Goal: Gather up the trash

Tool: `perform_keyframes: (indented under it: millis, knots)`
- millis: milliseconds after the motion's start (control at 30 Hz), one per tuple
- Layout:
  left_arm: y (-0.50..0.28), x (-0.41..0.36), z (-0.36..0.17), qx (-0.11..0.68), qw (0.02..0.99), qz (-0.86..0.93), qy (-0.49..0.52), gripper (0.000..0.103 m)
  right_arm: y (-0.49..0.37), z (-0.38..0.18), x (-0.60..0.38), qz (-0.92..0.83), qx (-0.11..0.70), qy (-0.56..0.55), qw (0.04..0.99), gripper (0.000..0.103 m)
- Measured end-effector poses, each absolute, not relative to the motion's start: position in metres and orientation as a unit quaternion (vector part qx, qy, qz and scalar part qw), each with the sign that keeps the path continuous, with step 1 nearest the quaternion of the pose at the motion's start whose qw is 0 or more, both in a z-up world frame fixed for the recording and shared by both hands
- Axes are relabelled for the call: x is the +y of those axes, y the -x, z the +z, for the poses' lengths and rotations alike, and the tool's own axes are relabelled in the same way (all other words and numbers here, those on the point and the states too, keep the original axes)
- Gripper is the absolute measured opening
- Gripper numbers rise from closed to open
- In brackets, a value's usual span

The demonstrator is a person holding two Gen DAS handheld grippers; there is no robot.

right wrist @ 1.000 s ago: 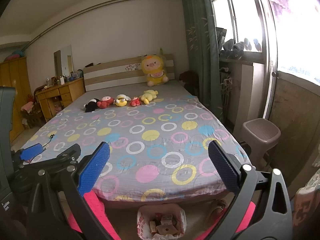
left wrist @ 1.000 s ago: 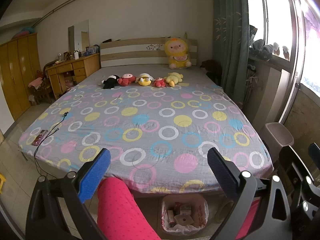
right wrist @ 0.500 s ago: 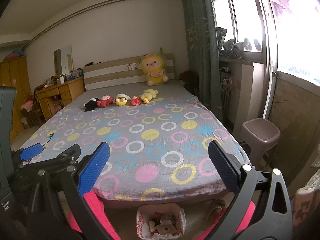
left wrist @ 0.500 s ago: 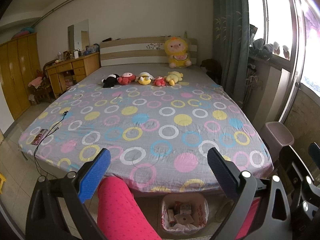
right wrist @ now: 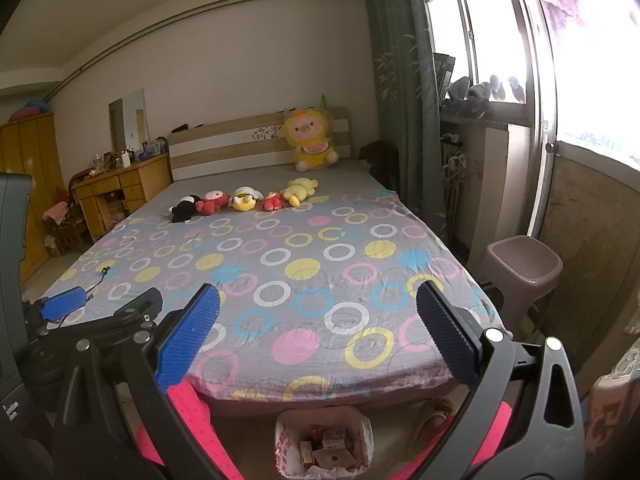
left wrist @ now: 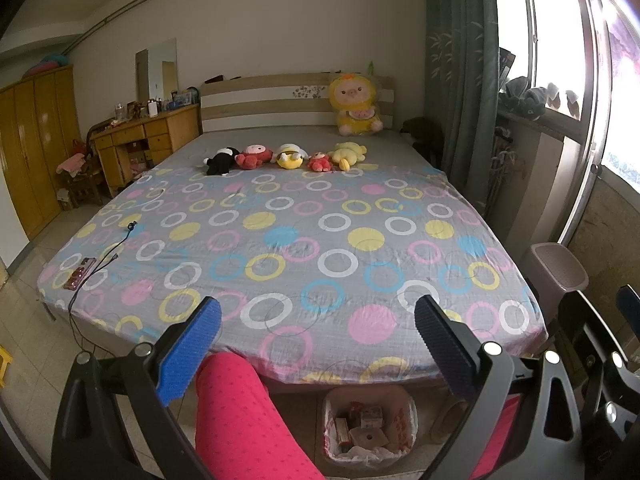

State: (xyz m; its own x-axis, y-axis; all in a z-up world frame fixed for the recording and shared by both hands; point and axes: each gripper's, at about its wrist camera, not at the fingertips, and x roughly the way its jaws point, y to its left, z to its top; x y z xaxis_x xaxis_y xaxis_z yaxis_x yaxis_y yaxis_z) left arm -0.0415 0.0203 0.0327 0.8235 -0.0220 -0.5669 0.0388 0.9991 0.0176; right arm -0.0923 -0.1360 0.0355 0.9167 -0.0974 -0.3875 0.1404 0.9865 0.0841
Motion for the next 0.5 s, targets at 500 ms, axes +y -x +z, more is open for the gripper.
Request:
perform_keyframes:
  millis: [500]
  knots:
    - [0.0482,0.0241,0.0354,0.289,0.957,-0.018,-0.014,0.095,0.0938,0.0366,-0.1353,-0.064,0.194,-0.053,0.977,0.096]
